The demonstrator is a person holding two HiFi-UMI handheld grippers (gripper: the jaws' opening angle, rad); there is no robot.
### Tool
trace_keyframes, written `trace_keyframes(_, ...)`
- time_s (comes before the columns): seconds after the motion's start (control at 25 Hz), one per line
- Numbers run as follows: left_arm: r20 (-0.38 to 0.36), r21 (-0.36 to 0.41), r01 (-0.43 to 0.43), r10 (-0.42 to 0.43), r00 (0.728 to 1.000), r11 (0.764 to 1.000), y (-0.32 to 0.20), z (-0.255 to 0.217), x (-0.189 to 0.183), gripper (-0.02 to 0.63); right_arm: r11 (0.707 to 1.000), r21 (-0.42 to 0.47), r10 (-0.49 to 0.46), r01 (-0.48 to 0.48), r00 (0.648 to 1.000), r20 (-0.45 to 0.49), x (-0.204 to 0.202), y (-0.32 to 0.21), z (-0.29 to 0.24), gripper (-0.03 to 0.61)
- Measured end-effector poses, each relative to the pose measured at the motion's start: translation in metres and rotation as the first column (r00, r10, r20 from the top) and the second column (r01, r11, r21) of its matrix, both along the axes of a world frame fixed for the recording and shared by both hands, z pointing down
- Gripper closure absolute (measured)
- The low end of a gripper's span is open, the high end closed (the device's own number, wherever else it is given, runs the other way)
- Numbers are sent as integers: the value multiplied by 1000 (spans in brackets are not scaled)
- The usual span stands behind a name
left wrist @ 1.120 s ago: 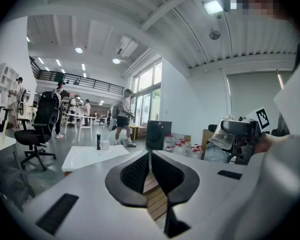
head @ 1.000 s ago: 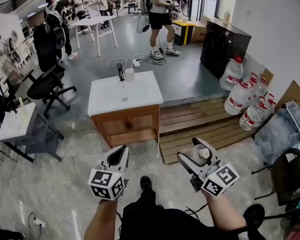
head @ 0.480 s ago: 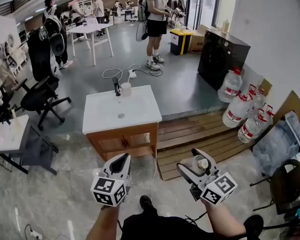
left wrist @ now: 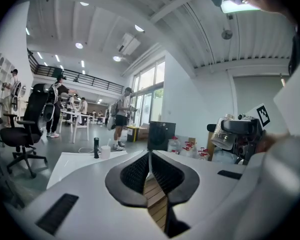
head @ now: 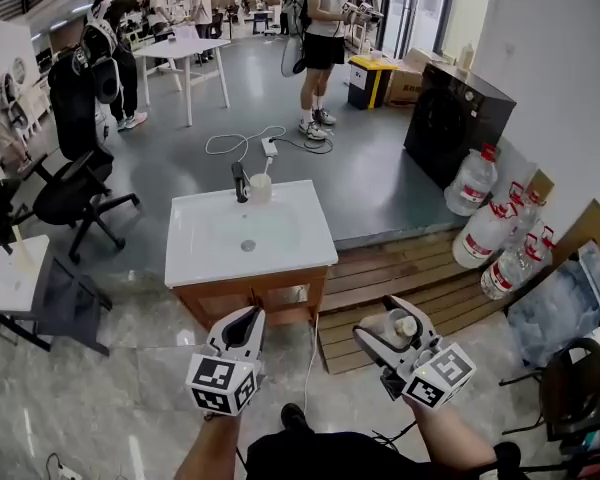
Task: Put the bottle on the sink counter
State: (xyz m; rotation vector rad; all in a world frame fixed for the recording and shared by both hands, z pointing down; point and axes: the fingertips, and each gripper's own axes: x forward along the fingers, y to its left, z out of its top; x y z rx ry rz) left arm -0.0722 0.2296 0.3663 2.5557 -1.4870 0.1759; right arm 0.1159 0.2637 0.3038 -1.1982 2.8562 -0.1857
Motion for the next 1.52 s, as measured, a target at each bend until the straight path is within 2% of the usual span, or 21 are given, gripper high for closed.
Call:
trace_keyframes(0.4, -27, -19, 39, -39, 999, 999, -61, 12, -50, 592, 999, -16, -43, 43, 999, 3, -52, -75, -3, 224)
trace_keyframes(0.6, -26, -43, 37, -38, 999, 998, -76, 18, -48, 592, 997, -29, -72, 71, 997, -11, -61, -95, 3, 224)
trace_keyframes(0.88, -11, -53, 91, -92, 996, 994, -95, 19, -39, 592, 992, -32, -120, 120, 993, 8, -49, -127, 11, 225)
trace_keyframes(1.04, -7, -66, 125, -126, 992, 990, -116, 20, -16, 592, 987, -37, -154, 155, 988, 24, -29, -155, 15, 224)
trace_keyframes(1.36, -4, -81, 176, -177, 984, 981, -169, 25, 78, 592, 971, 6, -240, 240, 971, -12, 43, -220, 19, 224)
trace_keyframes(1.52, -11, -67, 212, -213, 977, 975, -188, 18, 112, 592, 961, 8, -275, 275, 961, -10, 76, -247, 23, 224)
